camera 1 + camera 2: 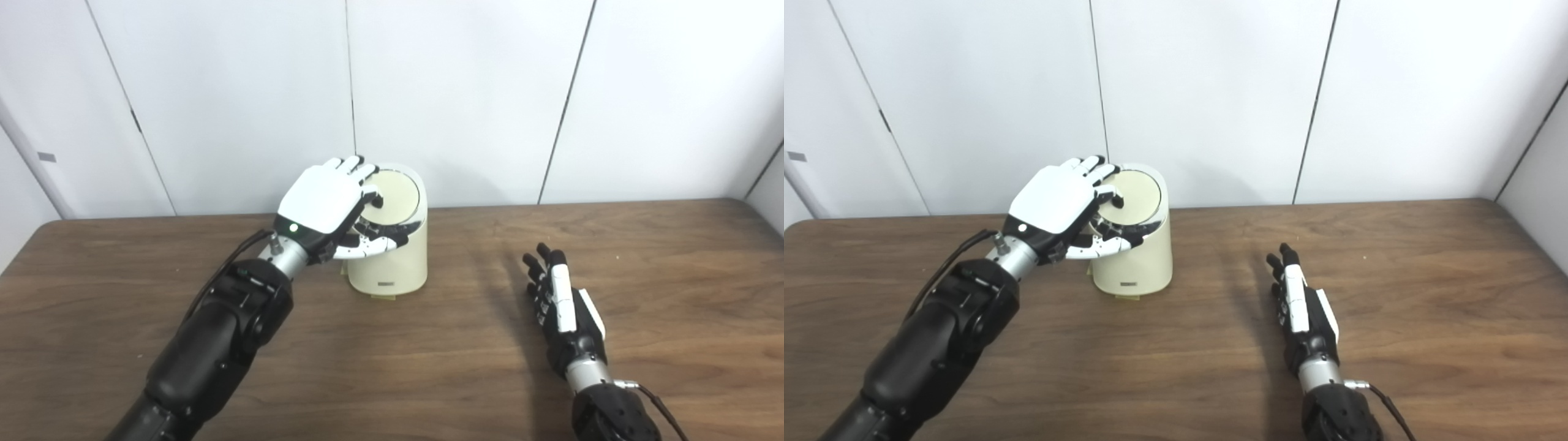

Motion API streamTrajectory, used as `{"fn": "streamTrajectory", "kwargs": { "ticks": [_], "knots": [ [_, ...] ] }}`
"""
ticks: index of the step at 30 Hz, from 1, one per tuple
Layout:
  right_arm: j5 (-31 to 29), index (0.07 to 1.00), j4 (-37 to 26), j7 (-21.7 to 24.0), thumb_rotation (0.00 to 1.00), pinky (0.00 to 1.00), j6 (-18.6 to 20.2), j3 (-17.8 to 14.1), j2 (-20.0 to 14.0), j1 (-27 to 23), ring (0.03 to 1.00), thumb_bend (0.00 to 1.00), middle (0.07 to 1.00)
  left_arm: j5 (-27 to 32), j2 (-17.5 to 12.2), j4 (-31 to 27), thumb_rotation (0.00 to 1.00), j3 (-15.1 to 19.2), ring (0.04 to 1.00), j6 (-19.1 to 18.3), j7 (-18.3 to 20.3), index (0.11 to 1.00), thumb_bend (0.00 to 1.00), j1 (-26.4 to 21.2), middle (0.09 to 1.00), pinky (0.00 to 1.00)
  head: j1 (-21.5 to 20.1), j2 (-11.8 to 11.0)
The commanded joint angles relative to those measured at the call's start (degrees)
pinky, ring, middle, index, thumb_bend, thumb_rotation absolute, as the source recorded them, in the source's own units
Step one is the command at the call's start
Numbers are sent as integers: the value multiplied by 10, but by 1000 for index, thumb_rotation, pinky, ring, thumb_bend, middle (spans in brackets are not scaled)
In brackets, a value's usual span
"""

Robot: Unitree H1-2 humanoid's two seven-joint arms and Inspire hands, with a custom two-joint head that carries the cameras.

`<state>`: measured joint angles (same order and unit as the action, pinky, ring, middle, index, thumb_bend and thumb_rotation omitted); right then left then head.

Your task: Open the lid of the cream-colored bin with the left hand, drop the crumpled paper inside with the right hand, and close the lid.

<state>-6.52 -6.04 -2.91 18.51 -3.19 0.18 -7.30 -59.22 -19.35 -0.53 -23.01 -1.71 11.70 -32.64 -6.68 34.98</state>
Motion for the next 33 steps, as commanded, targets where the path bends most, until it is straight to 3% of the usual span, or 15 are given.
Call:
{"fn": "streamTrajectory", "kwargs": {
  "ticks": [1, 6, 10, 13, 17, 23, 29, 33],
  "knots": [
    [-6, 988, 4, 10, 1000, 997, 4, 5, 5, -11, 1000, 629, 948, 53, 9, -23, 954, 28, 915, -9, 9, 777, 527, -3, 889, 858, -1, -1],
    [-6, 988, 7, 11, 1000, 970, -2, 5, 4, -11, 999, 621, 953, 194, 41, -59, 902, 116, 884, -56, 36, 862, 507, 12, 886, 773, -1, -3],
    [-5, 982, 9, 9, 1000, 966, 1, 4, 5, -12, 996, 621, 946, 329, 71, -75, 874, 194, 941, -91, 42, 954, 476, 19, 927, 887, 0, -5],
    [-5, 982, 10, 10, 1000, 969, -1, 4, 5, -11, 997, 623, 946, 378, 68, -87, 895, 229, 935, -91, 30, 962, 455, 36, 918, 924, 1, -4],
    [-4, 989, 12, 15, 1000, 965, -4, 5, -1, -10, 1000, 620, 957, 414, 60, -98, 887, 256, 920, -77, 14, 954, 436, 68, 906, 937, 4, -4],
    [-13, 989, 10, 23, 1000, 990, -2, 3, -6, -6, 1000, 623, 961, 477, 77, -106, 832, 299, 898, -69, -24, 950, 463, 126, 895, 900, 10, -3],
    [-14, 993, 6, 26, 1000, 984, -1, 2, -13, -1, 1000, 622, 966, 507, 81, -125, 915, 313, 896, -95, -44, 962, 400, 174, 899, 894, 16, -1],
    [-15, 994, 5, 29, 1000, 979, 1, 2, -19, 2, 1000, 621, 966, 564, 96, -118, 863, 329, 934, -100, -42, 982, 448, 205, 936, 925, 20, 0]
  ]
}}
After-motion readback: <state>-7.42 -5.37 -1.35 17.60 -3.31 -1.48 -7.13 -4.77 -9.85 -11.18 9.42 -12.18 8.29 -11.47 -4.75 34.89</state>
